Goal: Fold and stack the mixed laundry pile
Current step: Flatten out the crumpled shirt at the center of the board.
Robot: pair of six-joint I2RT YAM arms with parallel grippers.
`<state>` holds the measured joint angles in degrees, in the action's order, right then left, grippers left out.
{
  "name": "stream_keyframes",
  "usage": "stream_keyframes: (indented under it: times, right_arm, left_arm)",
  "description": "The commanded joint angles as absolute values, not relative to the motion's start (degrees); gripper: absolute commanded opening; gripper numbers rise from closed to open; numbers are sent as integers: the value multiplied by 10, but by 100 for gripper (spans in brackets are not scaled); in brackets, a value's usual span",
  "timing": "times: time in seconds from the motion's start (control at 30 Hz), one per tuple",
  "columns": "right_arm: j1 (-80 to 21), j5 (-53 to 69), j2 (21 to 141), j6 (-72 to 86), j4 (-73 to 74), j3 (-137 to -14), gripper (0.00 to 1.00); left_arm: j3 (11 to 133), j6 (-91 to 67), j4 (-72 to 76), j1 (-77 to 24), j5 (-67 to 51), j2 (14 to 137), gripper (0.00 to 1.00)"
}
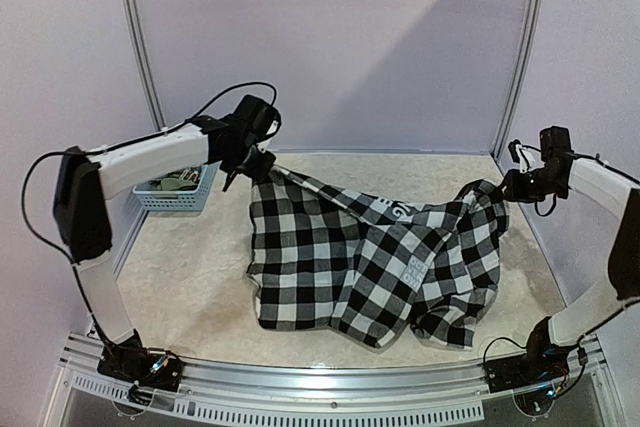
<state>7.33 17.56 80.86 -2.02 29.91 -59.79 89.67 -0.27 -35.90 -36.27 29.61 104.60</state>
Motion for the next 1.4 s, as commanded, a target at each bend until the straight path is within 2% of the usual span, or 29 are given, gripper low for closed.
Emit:
stream_keyframes:
  times: [0.0, 0.1, 0.17, 0.23, 0.33, 0.43, 0.57, 0.67, 0.8, 0.97, 1.13, 1.37]
  right_arm:
    - [81, 142, 905, 14, 290, -676, 42]
    - [81, 138, 890, 7, 292, -658, 54]
    - [81, 144, 851, -36, 288, -630, 58]
    - [81, 193, 806, -105, 296, -606, 58]
    - [71, 240, 772, -208, 334, -611, 56]
    - [50, 293, 786, -272, 413, -644, 54]
    - [-46, 324, 788, -374, 475, -614, 57]
    - [-127, 288, 756, -430, 455, -558, 59]
    - [-205, 268, 753, -460, 464, -546, 62]
    - [-379, 153, 744, -505, 416, -512, 66]
    - [-501, 76, 789, -538, 396, -508, 66]
    - [-578, 17, 860, -551, 336, -508, 66]
  left_arm:
    - [1043, -22, -406, -335, 278, 1159, 3]
    - [1046, -53, -425, -342, 266, 1144, 33]
    - [986, -71, -393, -350, 254, 1087, 46]
    - [911, -86, -363, -354, 234, 1031, 50]
    - [856, -108, -366, -357, 196, 971, 51]
    - [815, -126, -384, -371, 170, 930, 51]
    - [745, -144, -377, -416, 124, 874, 50]
    - [688, -155, -353, -452, 51, 839, 50]
    - [665, -161, -352, -501, -30, 846, 51]
    - [594, -238, -291, -504, -15, 836, 53]
    - [554, -297, -254, -494, -31, 862, 53]
    - [479, -375, -190, -495, -71, 870, 52]
